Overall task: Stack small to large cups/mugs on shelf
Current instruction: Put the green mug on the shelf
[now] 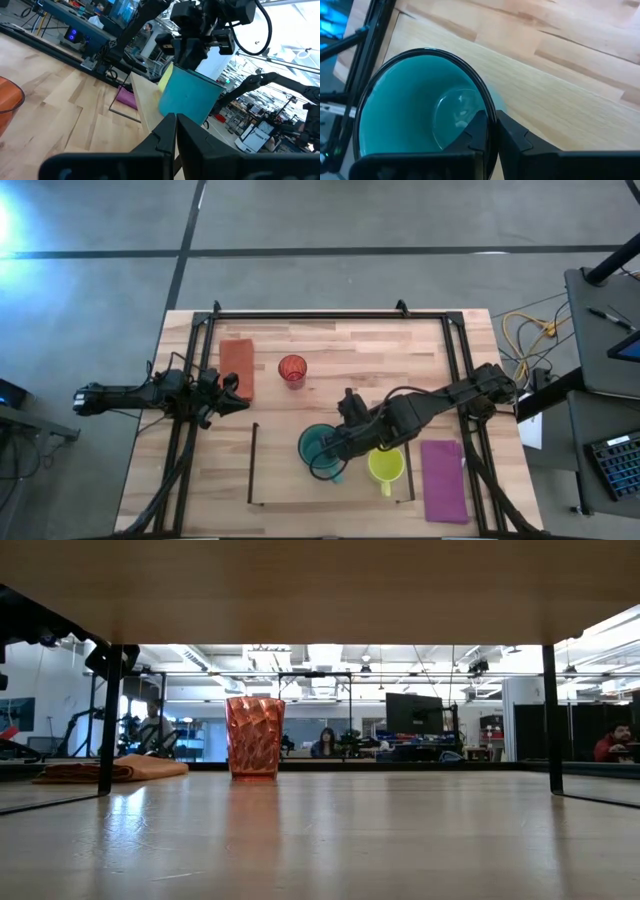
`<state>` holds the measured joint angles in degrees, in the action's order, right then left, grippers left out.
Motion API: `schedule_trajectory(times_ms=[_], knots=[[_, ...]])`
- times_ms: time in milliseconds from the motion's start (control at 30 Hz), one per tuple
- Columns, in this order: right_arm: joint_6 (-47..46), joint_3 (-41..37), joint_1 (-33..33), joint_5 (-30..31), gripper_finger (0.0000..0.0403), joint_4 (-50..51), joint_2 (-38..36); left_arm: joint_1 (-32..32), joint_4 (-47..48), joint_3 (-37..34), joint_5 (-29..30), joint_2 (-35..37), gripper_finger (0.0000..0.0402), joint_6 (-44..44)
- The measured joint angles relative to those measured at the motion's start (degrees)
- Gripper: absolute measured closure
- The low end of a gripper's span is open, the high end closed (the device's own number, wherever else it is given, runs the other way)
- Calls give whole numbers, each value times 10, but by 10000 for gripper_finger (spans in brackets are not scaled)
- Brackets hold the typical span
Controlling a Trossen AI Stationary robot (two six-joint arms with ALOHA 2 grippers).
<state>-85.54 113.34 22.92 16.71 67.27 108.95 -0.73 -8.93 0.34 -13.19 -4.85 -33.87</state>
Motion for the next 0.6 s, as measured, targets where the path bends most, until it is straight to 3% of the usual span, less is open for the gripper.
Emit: schedule_trajectory(times_ms=[367, 600], knots=[[62, 5, 0, -28, 378, 2, 0, 0, 0, 0, 0, 0, 402, 0], [79, 8, 6, -56, 339, -1, -2, 0, 0, 0, 0, 0, 402, 0]])
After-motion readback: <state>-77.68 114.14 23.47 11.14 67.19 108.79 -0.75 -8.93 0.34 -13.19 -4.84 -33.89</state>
